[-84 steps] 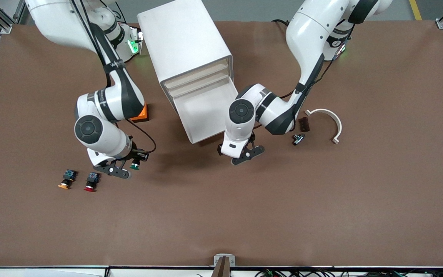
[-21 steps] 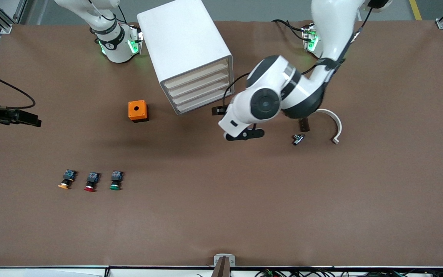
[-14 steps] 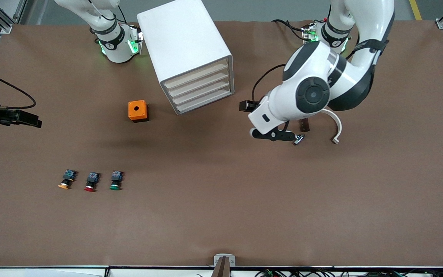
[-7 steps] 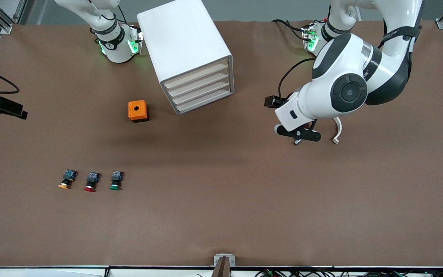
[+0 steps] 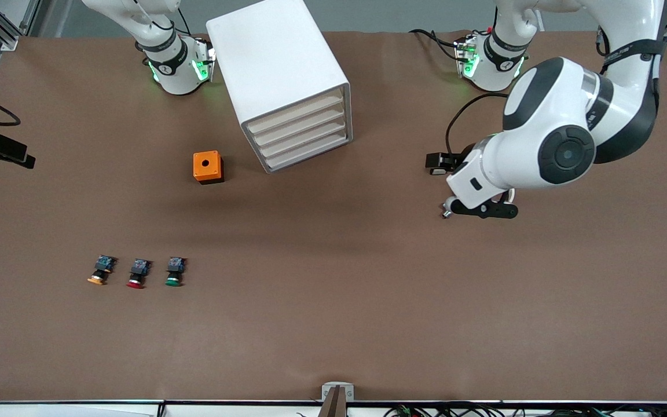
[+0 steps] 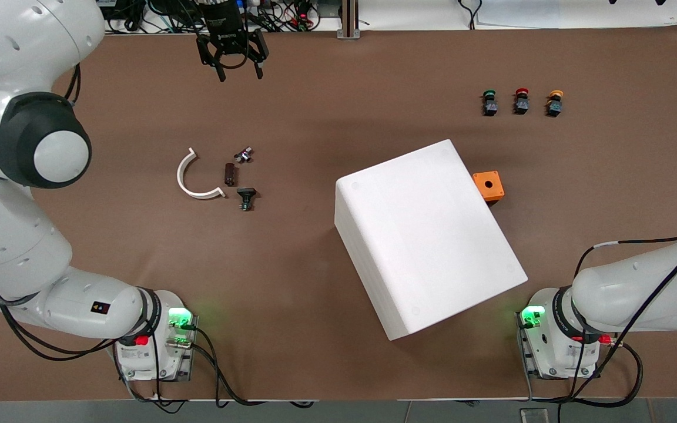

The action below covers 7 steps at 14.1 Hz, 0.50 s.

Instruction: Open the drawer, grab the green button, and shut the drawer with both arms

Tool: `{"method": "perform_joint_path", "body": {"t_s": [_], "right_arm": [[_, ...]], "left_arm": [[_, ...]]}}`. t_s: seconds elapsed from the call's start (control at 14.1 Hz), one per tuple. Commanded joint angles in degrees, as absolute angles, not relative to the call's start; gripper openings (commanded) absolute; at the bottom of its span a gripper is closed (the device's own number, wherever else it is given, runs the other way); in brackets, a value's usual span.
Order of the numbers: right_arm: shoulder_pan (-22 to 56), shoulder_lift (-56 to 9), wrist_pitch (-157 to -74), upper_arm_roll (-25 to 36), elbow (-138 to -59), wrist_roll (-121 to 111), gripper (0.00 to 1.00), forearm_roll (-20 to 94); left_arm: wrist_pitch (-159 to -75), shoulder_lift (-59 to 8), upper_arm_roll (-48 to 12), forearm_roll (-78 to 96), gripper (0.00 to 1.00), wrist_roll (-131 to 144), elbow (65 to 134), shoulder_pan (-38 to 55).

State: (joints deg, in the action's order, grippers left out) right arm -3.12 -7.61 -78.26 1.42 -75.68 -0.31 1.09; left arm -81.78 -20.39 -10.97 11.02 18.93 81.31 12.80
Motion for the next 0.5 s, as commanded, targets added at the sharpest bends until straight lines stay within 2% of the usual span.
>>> {"method": "perform_joint_path", "body": {"t_s": [0.0, 0.21, 0.43], "right_arm": [[-2.81, -4.66, -76.99, 1.06, -77.16, 0.26, 1.00, 1.32], [-2.90, -4.13, -76.73, 1.05, -77.69, 0.35, 1.00, 1.49], [-3.07, -0.63, -77.43, 1.14, -82.86, 1.92, 1.00, 2.02]], "left_arm": [[-77.63, -18.29, -10.81, 9.93, 1.00, 19.08, 81.21, 11.09], [-76.73, -13.12, -11.07, 9.06, 1.00, 14.61, 82.43, 5.47], [-76.64, -5.04, -11.16, 6.52, 1.00, 8.98, 88.31, 0.36]]}}
